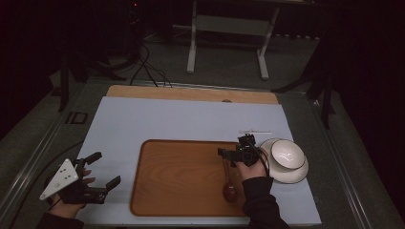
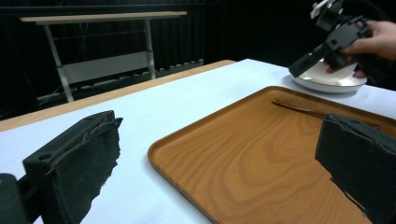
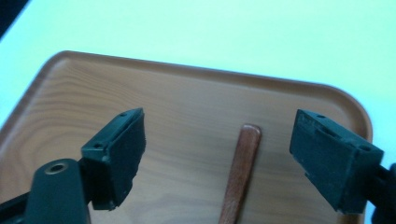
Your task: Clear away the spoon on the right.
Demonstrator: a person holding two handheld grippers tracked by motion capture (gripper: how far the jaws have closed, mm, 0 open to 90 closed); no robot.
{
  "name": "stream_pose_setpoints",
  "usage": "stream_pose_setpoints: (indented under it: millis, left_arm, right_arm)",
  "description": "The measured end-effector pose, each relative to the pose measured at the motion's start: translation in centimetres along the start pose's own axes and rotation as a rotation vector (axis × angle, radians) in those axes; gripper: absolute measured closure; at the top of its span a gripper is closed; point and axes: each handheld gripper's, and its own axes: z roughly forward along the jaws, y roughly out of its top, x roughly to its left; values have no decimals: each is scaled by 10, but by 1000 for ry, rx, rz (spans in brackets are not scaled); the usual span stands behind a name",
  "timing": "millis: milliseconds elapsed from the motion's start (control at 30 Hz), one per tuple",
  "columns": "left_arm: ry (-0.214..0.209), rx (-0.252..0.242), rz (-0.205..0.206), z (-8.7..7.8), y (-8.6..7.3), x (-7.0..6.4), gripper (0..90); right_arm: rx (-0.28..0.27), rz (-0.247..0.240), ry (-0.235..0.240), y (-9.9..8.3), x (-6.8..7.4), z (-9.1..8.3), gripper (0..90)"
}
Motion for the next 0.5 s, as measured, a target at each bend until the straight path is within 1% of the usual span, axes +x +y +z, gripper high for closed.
stream_pose_setpoints:
  millis: [33,133,233,367,500]
  left_arm:
    - [0,0,0,0,0,0,0]
    - [0,-1,0,0,0,0,0]
    - [-1,-4,-3,-1,0,0,0]
    - [-4,-1,-1,0,0,0,0]
    - [-5,-3,-2,-1,0,0,0]
  right_arm:
    - [-2,-17,9,1,2,-4,171]
    - [-15,-60,-2,3,5,-11,169]
    - [-24,-70,9,3,6,-20,170]
    - [-40,-89,14,1,5,-29,172]
    - [-40,-110,20,-4,4,-37,172]
